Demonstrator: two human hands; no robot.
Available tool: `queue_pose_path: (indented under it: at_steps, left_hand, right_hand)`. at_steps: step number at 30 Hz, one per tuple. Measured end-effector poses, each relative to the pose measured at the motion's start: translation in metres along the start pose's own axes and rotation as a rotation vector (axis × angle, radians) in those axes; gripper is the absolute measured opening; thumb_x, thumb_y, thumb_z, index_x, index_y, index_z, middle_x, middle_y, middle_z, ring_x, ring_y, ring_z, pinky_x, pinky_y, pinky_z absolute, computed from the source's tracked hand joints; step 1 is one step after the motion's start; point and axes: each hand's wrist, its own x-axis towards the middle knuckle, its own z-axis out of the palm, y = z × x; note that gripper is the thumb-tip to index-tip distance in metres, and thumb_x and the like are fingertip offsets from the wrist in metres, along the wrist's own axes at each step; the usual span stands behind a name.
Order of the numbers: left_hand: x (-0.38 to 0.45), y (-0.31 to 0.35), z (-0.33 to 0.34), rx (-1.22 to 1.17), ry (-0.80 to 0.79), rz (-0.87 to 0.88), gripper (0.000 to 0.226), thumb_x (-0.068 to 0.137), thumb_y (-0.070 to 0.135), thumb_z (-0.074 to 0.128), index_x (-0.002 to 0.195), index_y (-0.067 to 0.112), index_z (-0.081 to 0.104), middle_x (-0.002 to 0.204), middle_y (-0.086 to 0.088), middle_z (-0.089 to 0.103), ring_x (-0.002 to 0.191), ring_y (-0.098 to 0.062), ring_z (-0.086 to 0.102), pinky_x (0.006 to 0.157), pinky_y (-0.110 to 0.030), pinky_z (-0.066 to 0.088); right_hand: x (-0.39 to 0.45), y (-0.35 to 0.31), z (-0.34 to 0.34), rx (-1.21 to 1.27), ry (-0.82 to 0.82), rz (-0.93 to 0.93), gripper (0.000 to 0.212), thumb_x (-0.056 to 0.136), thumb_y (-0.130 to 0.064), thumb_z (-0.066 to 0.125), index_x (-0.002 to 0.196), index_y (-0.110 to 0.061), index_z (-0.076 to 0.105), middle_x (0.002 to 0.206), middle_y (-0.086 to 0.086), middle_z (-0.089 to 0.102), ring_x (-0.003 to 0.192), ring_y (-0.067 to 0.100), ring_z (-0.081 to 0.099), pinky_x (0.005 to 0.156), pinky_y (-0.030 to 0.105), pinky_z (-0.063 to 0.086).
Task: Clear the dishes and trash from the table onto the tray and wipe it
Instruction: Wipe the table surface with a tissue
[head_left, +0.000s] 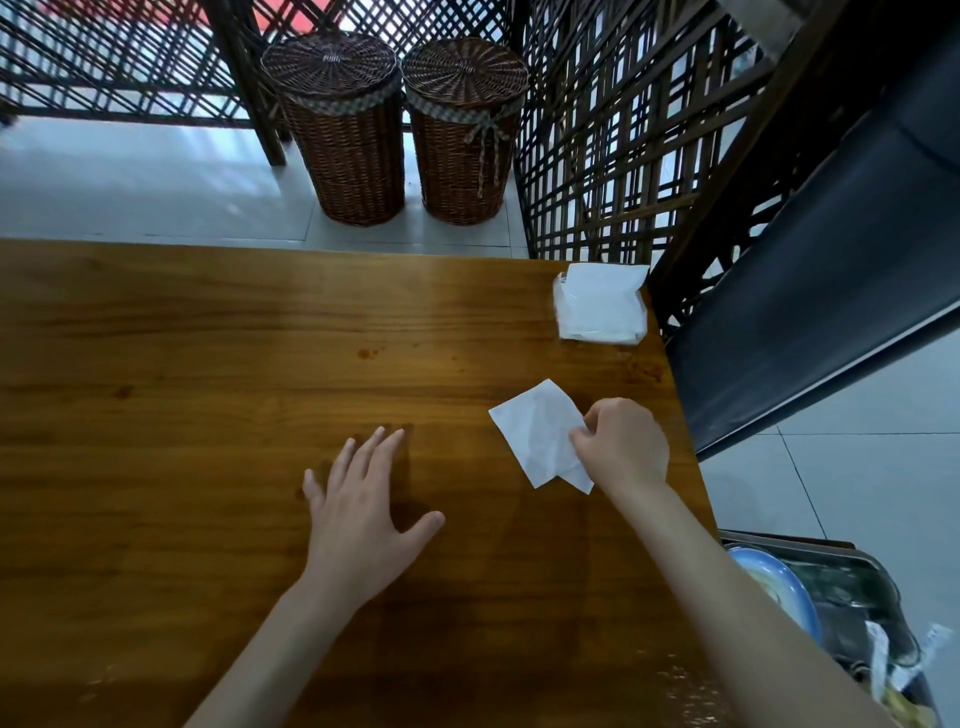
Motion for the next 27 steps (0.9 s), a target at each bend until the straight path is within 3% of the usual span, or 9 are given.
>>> queue_pose_path:
  at_steps: [8, 12, 17, 20, 22, 24, 27]
  left_hand:
    - [0.0, 0.001, 0.001, 0.004, -0.001, 0.01, 0.092, 0.073, 0.066, 0.06, 0.147, 0.036, 0.013, 0.156, 0.01, 0.014, 0.144, -0.016, 0.003, 0.111, -0.053, -0.003]
    - [-0.001, 0.004, 0.002, 0.012, 0.001, 0.023, 0.092, 0.073, 0.067, 0.059, 0.146, 0.036, 0.013, 0.156, 0.01, 0.014, 0.144, -0.015, 0.003, 0.111, -0.053, -0.004]
    - [-0.002, 0.008, 0.003, 0.016, -0.006, 0.026, 0.09, 0.075, 0.067, 0.058, 0.146, 0.037, 0.012, 0.156, 0.011, 0.013, 0.144, -0.015, 0.002, 0.111, -0.051, -0.005]
    - [-0.003, 0.009, 0.003, -0.015, 0.001, 0.042, 0.087, 0.076, 0.064, 0.059, 0.146, 0.036, 0.015, 0.156, 0.011, 0.014, 0.144, -0.014, 0.003, 0.111, -0.046, -0.004]
    - [-0.003, 0.01, 0.003, -0.04, 0.013, 0.062, 0.086, 0.077, 0.062, 0.06, 0.146, 0.035, 0.017, 0.155, 0.01, 0.015, 0.144, -0.014, 0.004, 0.111, -0.041, -0.003]
    - [0.0, 0.01, 0.005, -0.017, 0.028, 0.097, 0.085, 0.078, 0.062, 0.058, 0.147, 0.034, 0.016, 0.155, 0.01, 0.015, 0.144, -0.014, 0.005, 0.11, -0.037, -0.003]
    - [0.011, 0.01, 0.01, 0.064, 0.067, 0.156, 0.082, 0.082, 0.065, 0.048, 0.148, 0.03, 0.014, 0.156, 0.008, 0.015, 0.144, -0.016, 0.005, 0.11, -0.035, -0.003]
  right_hand:
    - [-0.001, 0.002, 0.002, 0.093, -0.005, 0.022, 0.008, 0.088, -0.015, 0.058, 0.081, -0.013, 0.061, 0.073, 0.0, 0.058, 0.065, 0.011, 0.054, 0.052, 0.02, 0.045]
    - [-0.003, -0.002, -0.002, 0.347, 0.04, -0.012, 0.013, 0.086, -0.012, 0.058, 0.075, -0.015, 0.052, 0.066, -0.002, 0.053, 0.058, 0.008, 0.051, 0.049, 0.016, 0.039]
    - [0.002, -0.006, -0.011, 0.647, 0.095, 0.063, 0.007, 0.091, -0.012, 0.055, 0.088, -0.019, 0.054, 0.083, -0.008, 0.056, 0.076, 0.006, 0.055, 0.056, 0.01, 0.039]
    - [0.002, -0.003, -0.007, 0.536, -0.011, 0.15, 0.018, 0.092, -0.014, 0.054, 0.109, -0.016, 0.05, 0.097, 0.0, 0.058, 0.085, 0.013, 0.057, 0.058, 0.017, 0.044]
    - [-0.003, -0.001, -0.003, 0.34, -0.027, 0.132, 0.037, 0.09, -0.016, 0.056, 0.125, -0.016, 0.044, 0.112, 0.005, 0.055, 0.1, 0.019, 0.055, 0.072, 0.026, 0.051]
    - [-0.008, -0.001, 0.003, 0.184, 0.038, 0.053, 0.041, 0.09, -0.018, 0.056, 0.129, -0.018, 0.044, 0.122, 0.004, 0.051, 0.111, 0.02, 0.048, 0.08, 0.028, 0.048]
    - [-0.013, -0.008, 0.012, 0.111, 0.052, -0.101, 0.035, 0.091, -0.02, 0.053, 0.126, -0.018, 0.049, 0.122, 0.002, 0.052, 0.11, 0.016, 0.045, 0.079, 0.023, 0.045]
